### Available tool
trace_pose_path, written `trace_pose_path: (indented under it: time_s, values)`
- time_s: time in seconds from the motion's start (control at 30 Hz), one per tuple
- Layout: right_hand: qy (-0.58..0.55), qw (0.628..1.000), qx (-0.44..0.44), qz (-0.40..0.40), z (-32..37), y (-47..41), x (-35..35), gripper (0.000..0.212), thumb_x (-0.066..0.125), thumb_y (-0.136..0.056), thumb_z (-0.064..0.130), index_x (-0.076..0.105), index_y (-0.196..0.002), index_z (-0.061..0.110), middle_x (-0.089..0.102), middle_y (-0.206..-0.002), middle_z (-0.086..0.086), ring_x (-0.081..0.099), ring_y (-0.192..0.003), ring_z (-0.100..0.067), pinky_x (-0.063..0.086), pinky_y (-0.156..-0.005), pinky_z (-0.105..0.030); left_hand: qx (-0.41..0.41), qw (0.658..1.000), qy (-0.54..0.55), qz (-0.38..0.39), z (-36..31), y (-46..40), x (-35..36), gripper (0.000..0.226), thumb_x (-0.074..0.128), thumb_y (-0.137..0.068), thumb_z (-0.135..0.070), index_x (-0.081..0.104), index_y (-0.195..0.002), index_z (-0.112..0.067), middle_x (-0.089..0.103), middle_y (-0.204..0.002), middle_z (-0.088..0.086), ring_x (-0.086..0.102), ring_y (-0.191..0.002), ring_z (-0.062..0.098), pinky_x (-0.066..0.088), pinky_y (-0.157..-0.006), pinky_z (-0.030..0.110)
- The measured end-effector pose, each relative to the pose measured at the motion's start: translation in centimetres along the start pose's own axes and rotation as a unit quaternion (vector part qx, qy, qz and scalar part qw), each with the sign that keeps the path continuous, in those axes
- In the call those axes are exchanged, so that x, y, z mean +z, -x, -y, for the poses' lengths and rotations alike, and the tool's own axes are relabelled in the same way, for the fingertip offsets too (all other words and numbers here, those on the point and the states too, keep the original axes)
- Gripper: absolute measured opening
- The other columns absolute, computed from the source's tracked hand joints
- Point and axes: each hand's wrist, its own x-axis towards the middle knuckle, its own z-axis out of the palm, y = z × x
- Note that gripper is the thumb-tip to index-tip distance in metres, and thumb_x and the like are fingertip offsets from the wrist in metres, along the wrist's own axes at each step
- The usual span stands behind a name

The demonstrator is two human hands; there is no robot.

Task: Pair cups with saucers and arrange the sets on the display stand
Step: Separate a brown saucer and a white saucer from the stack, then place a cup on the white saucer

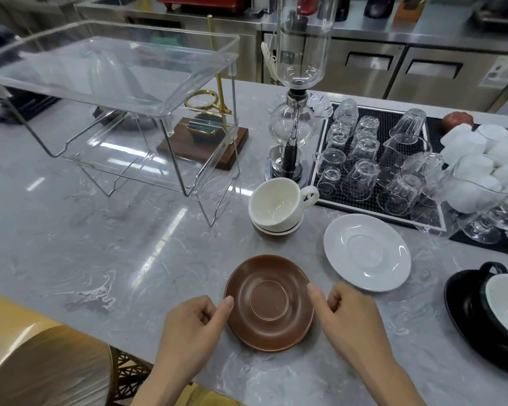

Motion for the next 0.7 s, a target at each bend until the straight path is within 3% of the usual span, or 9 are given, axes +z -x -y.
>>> trace_pose_path:
  time_s: [0.1,0.3,0.53,0.7]
  values:
    - [-0.016,1.0,-0.019,-0.016,1.1,-1.0,-1.1,0.048,0.061,-0.086,0.051,0.046,-0.058,0.015,0.05,-0.049,0.001,0.05,-0.053,-0.017,0.038,-0.052,-0.029,0.018,1.0,0.01,-0.019,-1.7,-1.3,-0.2,0.049,0.075,-0.084,-0.041,0.055,-0.053,-0.01,0.046,-0.041,-0.01,0.045,-0.043,0.004,0.038,-0.048,0.016]
    - [-0.019,0.998,-0.047,-0.029,3.0,-2.9,-2.5,0.045,0.059,-0.088,0.049,0.049,-0.061,0.015,0.053,-0.05,0.001,0.054,-0.056,-0.019,0.045,-0.057,-0.036,0.035,0.998,0.036,-0.029,-4.5,-3.8,-0.1,0.035,0.08,-0.079,-0.039,0.062,-0.058,-0.017,0.064,-0.054,-0.001,0.052,-0.045,0.004,0.041,-0.048,0.016]
    - [0.008,0.997,-0.074,-0.033,3.8,-5.6,-3.0,0.034,0.059,-0.085,0.054,0.048,-0.07,0.026,0.054,-0.054,0.005,0.056,-0.061,-0.019,0.049,-0.061,-0.041,0.047,0.996,0.064,-0.035,-6.2,-6.3,0.8,0.024,0.086,-0.073,-0.034,0.065,-0.072,-0.024,0.064,-0.061,-0.005,0.054,-0.052,0.002,0.049,-0.057,0.024]
    - [0.034,0.991,-0.122,-0.047,4.4,-7.9,-3.3,0.031,0.065,-0.081,0.054,0.054,-0.098,0.03,0.059,-0.078,0.011,0.058,-0.07,-0.013,0.05,-0.066,-0.036,0.083,0.995,0.051,-0.036,-7.4,-8.1,1.4,0.042,0.089,-0.067,-0.036,0.062,-0.097,-0.028,0.067,-0.088,-0.01,0.063,-0.081,0.003,0.053,-0.069,0.024]
